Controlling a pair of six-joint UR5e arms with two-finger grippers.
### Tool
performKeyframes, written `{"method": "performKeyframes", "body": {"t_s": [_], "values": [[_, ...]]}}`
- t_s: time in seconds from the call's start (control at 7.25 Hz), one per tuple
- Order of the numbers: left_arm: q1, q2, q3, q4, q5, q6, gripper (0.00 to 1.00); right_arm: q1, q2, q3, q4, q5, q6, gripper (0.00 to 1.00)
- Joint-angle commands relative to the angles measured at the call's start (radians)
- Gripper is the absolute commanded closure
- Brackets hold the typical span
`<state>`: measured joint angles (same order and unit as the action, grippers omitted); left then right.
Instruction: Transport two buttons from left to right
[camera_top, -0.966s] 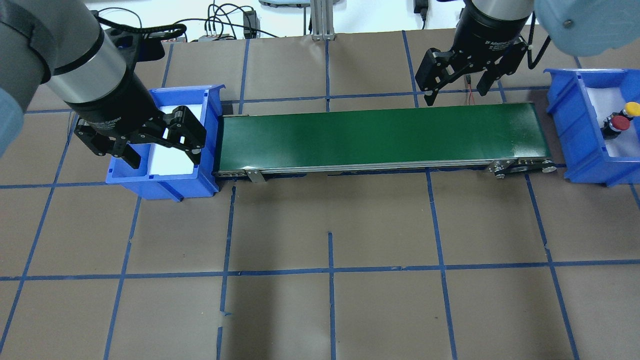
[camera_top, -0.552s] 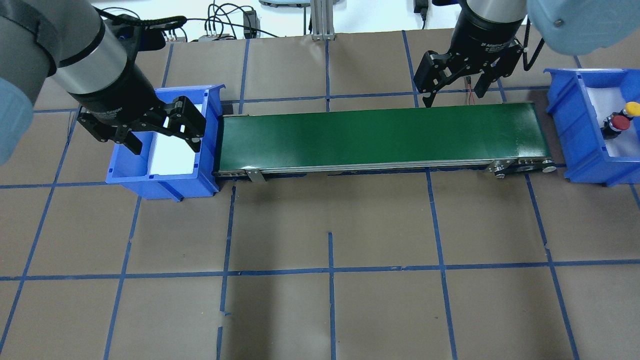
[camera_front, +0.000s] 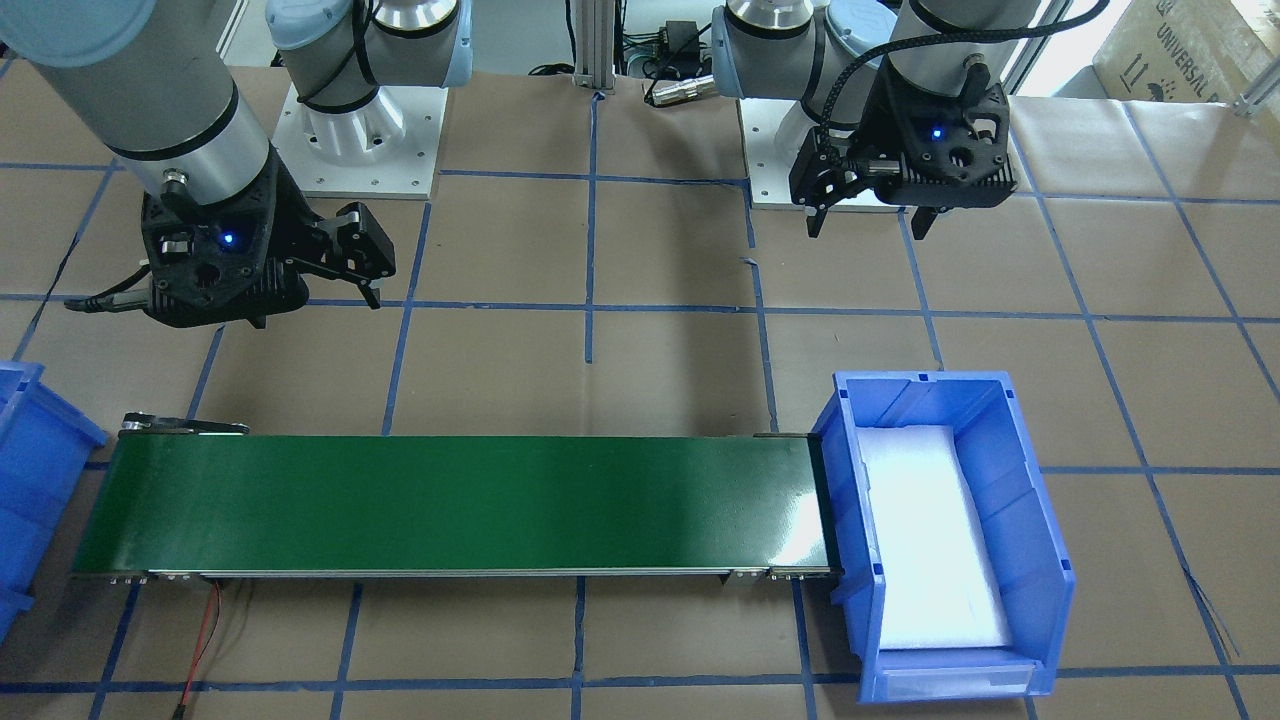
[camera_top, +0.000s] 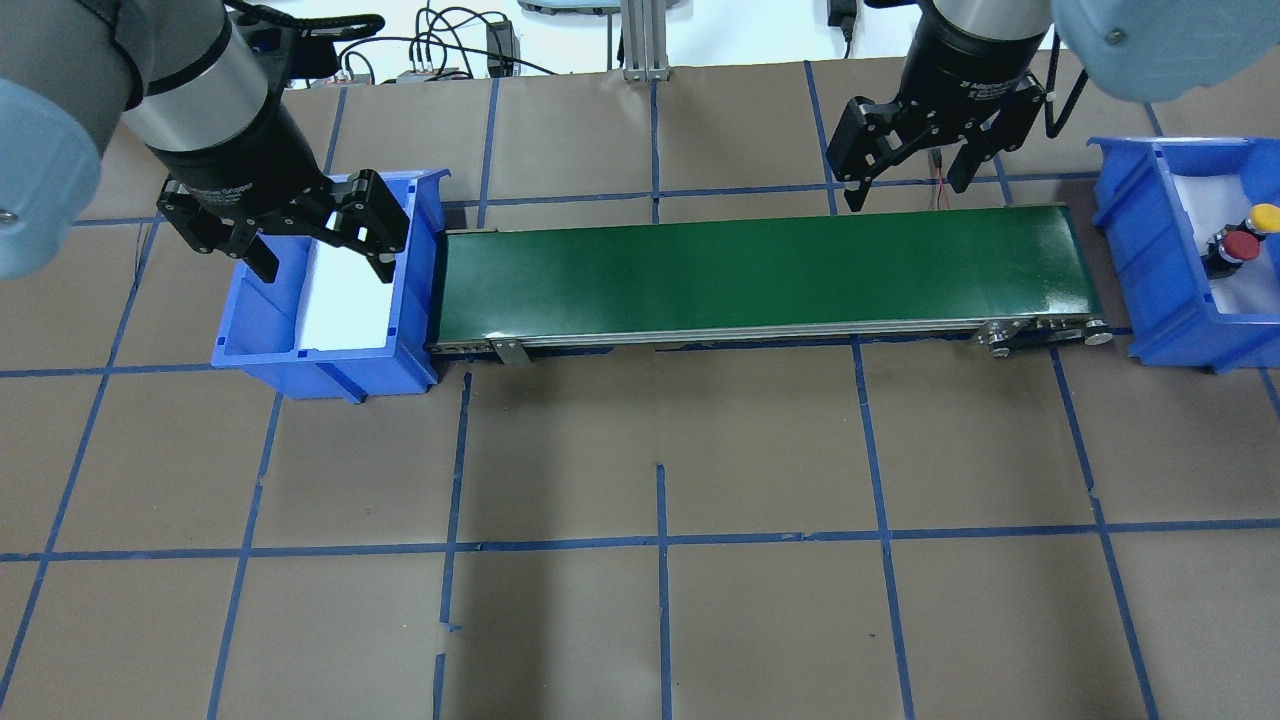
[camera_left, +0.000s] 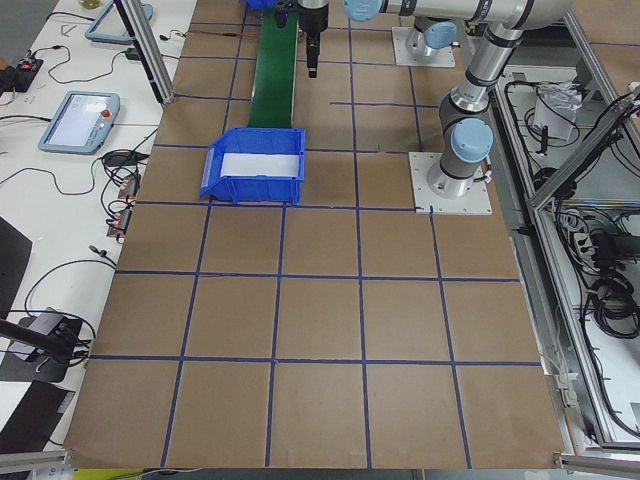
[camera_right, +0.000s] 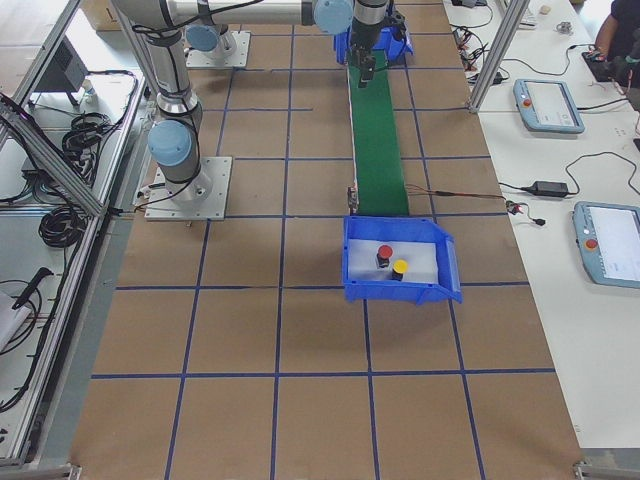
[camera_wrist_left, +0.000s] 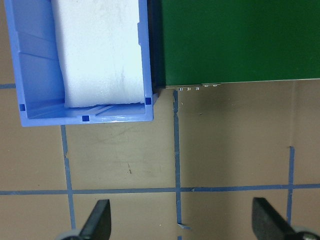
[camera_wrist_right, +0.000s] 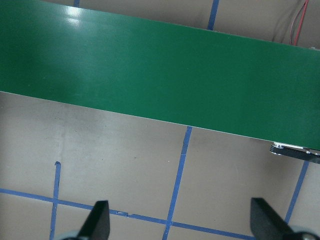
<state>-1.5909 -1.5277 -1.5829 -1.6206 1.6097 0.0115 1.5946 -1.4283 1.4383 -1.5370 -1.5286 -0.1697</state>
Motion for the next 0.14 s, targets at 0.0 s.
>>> {"method": "performKeyframes", "body": {"t_s": [0.0], "values": [[0.000,0.000,-0.012,0.007,0.004,0.002,0.00,-0.004,0.005,-0.001,-0.002,0.001,-0.007,0.00]]}}
